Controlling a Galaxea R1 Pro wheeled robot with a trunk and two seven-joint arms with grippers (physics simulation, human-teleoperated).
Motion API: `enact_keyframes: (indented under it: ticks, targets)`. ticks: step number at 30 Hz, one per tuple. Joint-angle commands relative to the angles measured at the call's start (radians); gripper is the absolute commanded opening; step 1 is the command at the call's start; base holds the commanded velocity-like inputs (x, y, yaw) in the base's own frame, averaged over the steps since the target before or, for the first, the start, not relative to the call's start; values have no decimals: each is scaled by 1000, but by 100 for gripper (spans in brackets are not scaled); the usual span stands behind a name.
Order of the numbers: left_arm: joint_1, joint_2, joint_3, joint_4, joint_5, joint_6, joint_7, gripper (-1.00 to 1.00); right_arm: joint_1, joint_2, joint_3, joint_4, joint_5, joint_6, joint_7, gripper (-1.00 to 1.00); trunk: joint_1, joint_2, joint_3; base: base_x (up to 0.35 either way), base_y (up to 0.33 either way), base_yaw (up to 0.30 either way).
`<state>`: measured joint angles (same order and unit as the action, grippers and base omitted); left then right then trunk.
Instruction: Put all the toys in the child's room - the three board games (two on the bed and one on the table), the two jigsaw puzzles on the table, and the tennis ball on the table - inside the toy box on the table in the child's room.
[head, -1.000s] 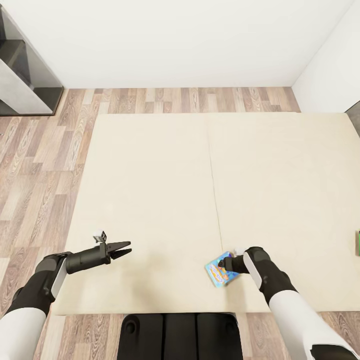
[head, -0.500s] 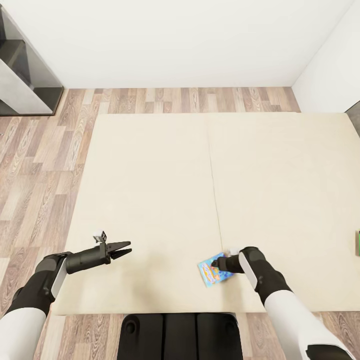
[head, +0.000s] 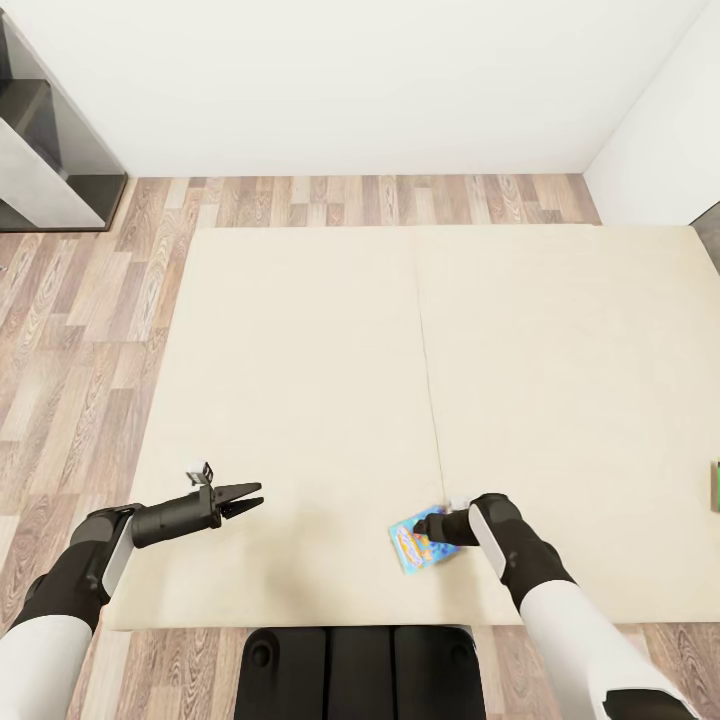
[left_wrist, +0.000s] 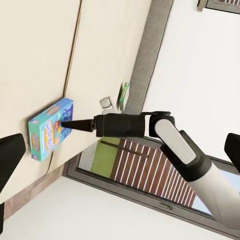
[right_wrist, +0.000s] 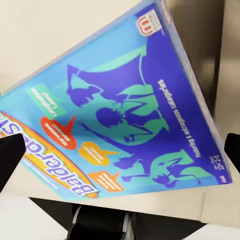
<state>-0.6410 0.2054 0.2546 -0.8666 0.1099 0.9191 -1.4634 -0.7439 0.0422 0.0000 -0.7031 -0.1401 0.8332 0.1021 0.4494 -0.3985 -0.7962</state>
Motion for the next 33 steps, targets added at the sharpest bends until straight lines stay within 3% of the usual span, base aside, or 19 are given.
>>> enact_keyframes:
  ticks: [1, 12, 21, 33]
  targets:
    - [0, 0, 0, 0, 1, 11, -3, 100, 0, 3, 0, -1, -4, 4, -1, 100, 1, -1, -1, 0, 0, 0]
    - [0, 0, 0, 0, 1, 11, -3, 100, 0, 9, 0, -1, -6, 0, 1, 100, 1, -1, -1, 0, 0, 0]
    - [0, 0, 0, 0, 1, 11, -3, 100, 0, 31, 0, -1, -4, -1, 0, 100, 1, -1, -1, 0, 0, 0]
    - [0, 0, 0, 0, 1, 11, -3, 100, 0, 32, 1, -1, -4, -2, -1, 100, 1, -1, -1, 0, 0, 0]
